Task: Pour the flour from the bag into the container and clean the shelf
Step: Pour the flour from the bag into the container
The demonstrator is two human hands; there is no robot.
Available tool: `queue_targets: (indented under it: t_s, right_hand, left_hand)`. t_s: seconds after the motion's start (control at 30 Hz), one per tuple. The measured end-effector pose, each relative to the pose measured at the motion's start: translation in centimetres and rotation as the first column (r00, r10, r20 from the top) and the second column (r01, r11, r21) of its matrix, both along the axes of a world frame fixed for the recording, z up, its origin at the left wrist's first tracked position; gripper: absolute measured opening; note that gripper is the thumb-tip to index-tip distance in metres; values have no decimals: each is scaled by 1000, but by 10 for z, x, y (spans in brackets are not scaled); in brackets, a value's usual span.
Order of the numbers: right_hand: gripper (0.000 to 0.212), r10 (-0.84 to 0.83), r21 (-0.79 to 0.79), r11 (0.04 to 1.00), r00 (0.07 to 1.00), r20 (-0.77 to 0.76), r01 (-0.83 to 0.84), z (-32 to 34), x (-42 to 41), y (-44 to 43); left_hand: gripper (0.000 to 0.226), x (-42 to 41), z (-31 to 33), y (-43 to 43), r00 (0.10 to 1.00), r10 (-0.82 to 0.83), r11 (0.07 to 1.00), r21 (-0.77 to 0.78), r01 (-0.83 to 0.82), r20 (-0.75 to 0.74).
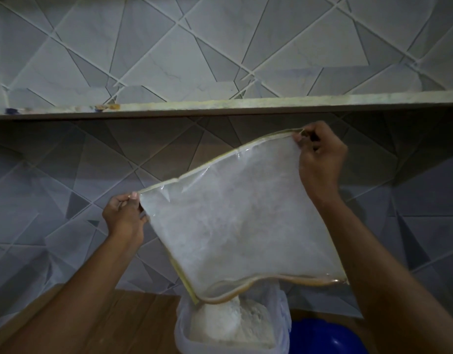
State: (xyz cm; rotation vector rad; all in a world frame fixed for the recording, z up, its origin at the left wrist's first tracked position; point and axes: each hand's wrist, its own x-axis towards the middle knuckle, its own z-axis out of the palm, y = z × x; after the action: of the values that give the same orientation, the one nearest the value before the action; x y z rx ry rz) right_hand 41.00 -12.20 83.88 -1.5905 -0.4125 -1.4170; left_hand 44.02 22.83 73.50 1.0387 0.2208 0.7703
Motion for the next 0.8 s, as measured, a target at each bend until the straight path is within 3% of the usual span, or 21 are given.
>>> queue_targets:
  t_s: [0.23,0.33,0.43,0.53,0.63,0.73,0.8]
  right_hand:
    - [7,3,-2,1000,1000,22,-3,4,-1,-1]
    - [8,12,-105,994,1000,-15,-14,3,-2,0]
    - [6,12,-25,1000,1000,4,-12,-1,-1,-1]
    - [7,15,-65,998,1000,-10,-15,-1,-2,0]
    - [7,5,-3,1000,1000,29,-5,0,-2,0]
    - [7,17,-104,995,1000,22,-14,2,-3,3]
    - [7,17,-30,999,999,50,-15,4,-4,3]
  left_hand:
    - [21,0,-1,2,999,-16,1000,22,15,29]
    - [20,2,-3,5,1000,4,1000,18,-4,2]
    - [20,3,-3,6,1000,-5,1000,13,5,-1]
    - [21,4,-4,7,1000,-8,1000,0,8,2]
    - [16,4,-3,5,1000,-24,1000,6,25,-6]
    - [8,6,-3,7,1000,-1,1000,9,1,-26]
    - [12,7,-3,8,999,-7,1000,5,7,-32]
